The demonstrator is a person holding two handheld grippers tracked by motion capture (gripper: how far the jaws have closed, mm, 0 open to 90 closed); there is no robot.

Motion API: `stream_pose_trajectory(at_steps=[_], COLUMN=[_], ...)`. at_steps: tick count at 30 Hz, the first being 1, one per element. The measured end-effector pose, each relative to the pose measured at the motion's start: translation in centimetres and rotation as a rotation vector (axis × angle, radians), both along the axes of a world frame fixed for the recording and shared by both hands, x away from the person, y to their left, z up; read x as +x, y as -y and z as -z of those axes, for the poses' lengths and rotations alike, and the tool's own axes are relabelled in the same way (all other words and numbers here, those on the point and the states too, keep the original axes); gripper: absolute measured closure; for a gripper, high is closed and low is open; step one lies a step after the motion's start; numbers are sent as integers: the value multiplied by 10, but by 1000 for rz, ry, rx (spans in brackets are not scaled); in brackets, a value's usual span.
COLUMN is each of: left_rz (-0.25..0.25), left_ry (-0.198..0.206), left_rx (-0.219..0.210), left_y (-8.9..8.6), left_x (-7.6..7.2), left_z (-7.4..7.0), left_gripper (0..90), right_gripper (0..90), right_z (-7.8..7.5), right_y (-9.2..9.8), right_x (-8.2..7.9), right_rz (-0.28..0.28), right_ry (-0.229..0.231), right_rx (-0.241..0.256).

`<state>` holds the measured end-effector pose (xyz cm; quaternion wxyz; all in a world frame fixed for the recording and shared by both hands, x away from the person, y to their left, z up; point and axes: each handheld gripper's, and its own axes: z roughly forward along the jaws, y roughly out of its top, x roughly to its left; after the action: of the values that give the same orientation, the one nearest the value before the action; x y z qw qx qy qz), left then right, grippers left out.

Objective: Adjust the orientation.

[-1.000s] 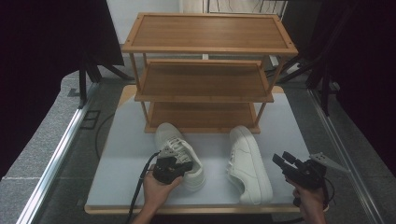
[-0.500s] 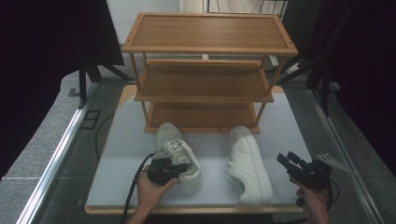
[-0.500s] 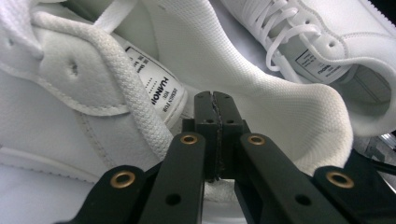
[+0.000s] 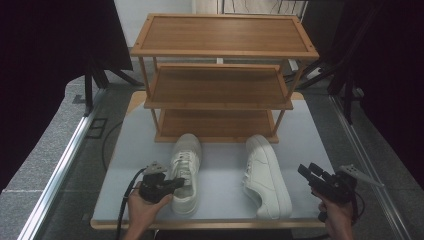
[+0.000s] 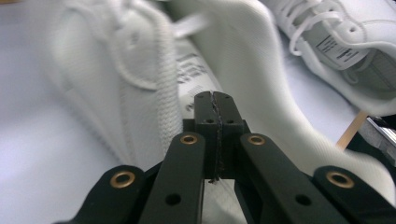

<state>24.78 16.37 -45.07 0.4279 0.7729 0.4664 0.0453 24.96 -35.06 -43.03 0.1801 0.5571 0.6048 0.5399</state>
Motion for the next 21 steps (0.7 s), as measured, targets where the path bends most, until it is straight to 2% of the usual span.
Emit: stream_pose_trajectory(at_steps=[3, 7, 10, 11, 13, 14, 16, 18, 20, 21], left_rz=[-27, -28, -5, 16, 26, 26, 26, 26, 23, 24], left_ry=[-7, -17, -15, -9, -3, -1, 5, 15, 51, 90], left_rx=[-18, -43, -63, -65, -67, -52, -89, -99, -105, -141], left_y=[-24, -34, -32, -26, -23, -21, -21, -19, -14, -11], left_x=[-1, 0, -1, -1, -1, -2, -5, -8, -13, -13], left_z=[1, 2, 2, 2, 1, 0, -4, -6, -14, -24], left_gripper=[900, 900, 889, 867, 855, 841, 778, 682, 652, 641], right_gripper=[449, 448, 448, 448, 448, 448, 448, 450, 450, 450], right_z=[0, 1, 2, 2, 2, 2, 2, 2, -1, -5], right_y=[1, 1, 0, -1, -1, -1, -2, -2, -2, -5], right_x=[0, 1, 1, 1, 1, 1, 1, 1, 0, -2], right_rz=[3, 4, 4, 3, 2, 1, -2, -2, -16, -28], right_ry=[-1, -5, -8, -9, -10, -10, -8, -8, 5, 19], right_rx=[1, 0, -1, -3, -4, -5, -5, 0, 24, 21])
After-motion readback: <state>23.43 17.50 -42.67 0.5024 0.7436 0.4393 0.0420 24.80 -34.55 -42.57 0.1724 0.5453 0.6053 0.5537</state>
